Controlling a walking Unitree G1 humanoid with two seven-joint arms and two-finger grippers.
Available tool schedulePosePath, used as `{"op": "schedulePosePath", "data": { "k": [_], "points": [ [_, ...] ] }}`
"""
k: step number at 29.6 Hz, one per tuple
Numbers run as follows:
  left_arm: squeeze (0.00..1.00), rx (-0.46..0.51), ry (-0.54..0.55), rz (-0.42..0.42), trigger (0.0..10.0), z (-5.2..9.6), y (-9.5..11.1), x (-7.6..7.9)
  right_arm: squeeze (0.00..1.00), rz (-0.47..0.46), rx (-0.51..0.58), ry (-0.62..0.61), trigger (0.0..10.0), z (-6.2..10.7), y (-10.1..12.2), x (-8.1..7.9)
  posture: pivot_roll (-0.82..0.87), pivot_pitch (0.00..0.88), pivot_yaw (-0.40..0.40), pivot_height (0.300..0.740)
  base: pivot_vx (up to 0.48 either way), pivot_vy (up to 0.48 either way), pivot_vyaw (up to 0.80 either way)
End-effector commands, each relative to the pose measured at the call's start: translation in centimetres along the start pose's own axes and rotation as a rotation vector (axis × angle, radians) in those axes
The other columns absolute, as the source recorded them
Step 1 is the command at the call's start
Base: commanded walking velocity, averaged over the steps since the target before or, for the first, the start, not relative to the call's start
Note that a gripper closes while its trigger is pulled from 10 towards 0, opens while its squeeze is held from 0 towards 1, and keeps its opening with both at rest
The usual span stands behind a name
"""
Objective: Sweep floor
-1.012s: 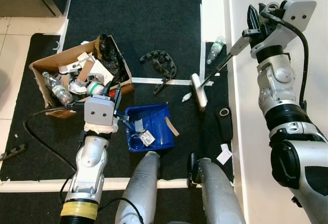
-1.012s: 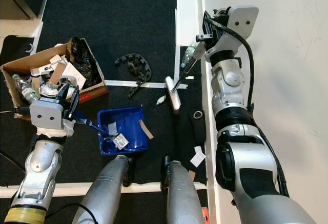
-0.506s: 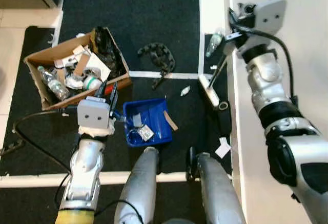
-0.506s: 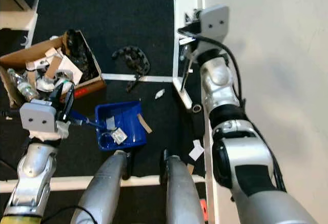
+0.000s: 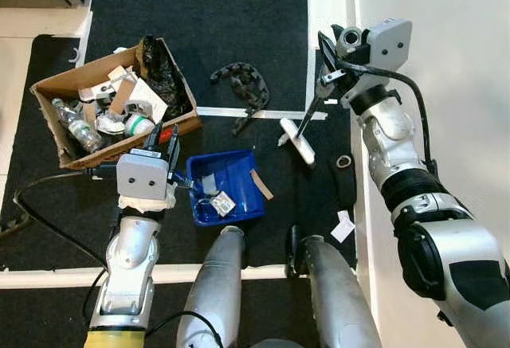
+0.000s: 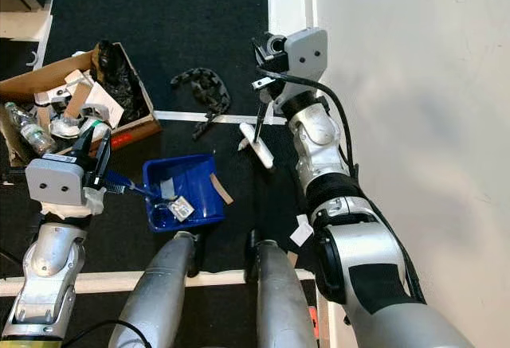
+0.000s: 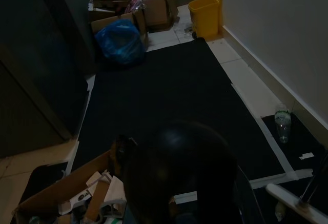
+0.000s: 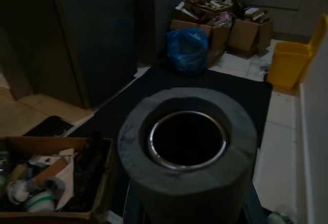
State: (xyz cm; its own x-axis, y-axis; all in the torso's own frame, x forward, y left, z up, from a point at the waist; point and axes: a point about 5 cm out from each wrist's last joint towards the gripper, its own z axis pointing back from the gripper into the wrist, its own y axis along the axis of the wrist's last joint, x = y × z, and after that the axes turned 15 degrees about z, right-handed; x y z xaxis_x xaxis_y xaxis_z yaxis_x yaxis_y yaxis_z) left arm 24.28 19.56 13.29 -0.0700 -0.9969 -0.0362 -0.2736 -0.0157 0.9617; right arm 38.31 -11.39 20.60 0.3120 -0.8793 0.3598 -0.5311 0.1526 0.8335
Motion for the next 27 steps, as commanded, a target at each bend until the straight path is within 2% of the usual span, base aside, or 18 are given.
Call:
{"op": "schedulePosePath", "data": {
  "k": [1, 4, 9, 10, 11, 15, 23, 26, 27],
  "points": [
    [0.00, -0.211, 0.005, -0.015, 10.0, 1.8, -3.4, -0.3, 0.00, -0.089, 0.000, 0.037, 10.0, 0.4, -0.4, -0.4, 0.24, 0.449, -0.099, 0.740, 0.000, 0.000, 0.00],
    [0.00, -0.210, 0.005, -0.012, 10.0, 1.6, -3.5, -0.2, 0.00, -0.125, 0.002, 0.030, 10.0, 0.3, -0.3, 0.0, 0.24, 0.445, -0.099, 0.740, 0.000, 0.000, 0.00],
    [0.00, -0.200, -0.002, -0.002, 10.0, 0.6, -3.7, 0.2, 0.00, -0.258, 0.028, 0.059, 10.0, -0.3, 0.1, 0.9, 0.23, 0.410, -0.100, 0.740, 0.000, 0.000, 0.00],
    [0.00, -0.200, -0.002, -0.002, 10.0, 0.6, -3.7, 0.2, 0.00, -0.258, 0.028, 0.059, 10.0, -0.3, 0.1, 0.9, 0.23, 0.410, -0.100, 0.740, 0.000, 0.000, 0.00],
    [0.00, -0.198, -0.004, 0.000, 10.0, 0.3, -3.8, 0.3, 0.00, -0.306, 0.040, 0.056, 10.0, -0.4, 0.3, 1.1, 0.22, 0.393, -0.100, 0.740, 0.000, 0.000, 0.00],
    [0.00, -0.192, -0.008, 0.002, 10.0, -0.2, -3.9, 0.5, 0.00, -0.355, 0.053, 0.041, 10.0, -0.5, 0.5, 1.7, 0.22, 0.383, -0.098, 0.740, 0.000, 0.000, 0.00],
    [0.00, -0.177, -0.021, 0.009, 10.0, -1.2, -4.1, 0.8, 0.00, -0.288, 0.057, 0.031, 10.0, -0.4, 0.9, 3.5, 0.21, 0.340, -0.090, 0.740, 0.000, 0.000, 0.00],
    [0.00, -0.171, -0.027, 0.010, 10.0, -1.7, -4.2, 1.0, 0.00, -0.258, 0.075, -0.002, 10.0, -0.5, 1.6, 4.8, 0.20, 0.324, -0.085, 0.740, 0.000, 0.000, 0.00],
    [0.00, -0.171, -0.027, 0.010, 10.0, -1.7, -4.2, 1.0, 0.00, -0.258, 0.075, -0.002, 10.0, -0.5, 1.6, 4.8, 0.20, 0.324, -0.085, 0.740, 0.000, 0.000, 0.00]
  ]
}}
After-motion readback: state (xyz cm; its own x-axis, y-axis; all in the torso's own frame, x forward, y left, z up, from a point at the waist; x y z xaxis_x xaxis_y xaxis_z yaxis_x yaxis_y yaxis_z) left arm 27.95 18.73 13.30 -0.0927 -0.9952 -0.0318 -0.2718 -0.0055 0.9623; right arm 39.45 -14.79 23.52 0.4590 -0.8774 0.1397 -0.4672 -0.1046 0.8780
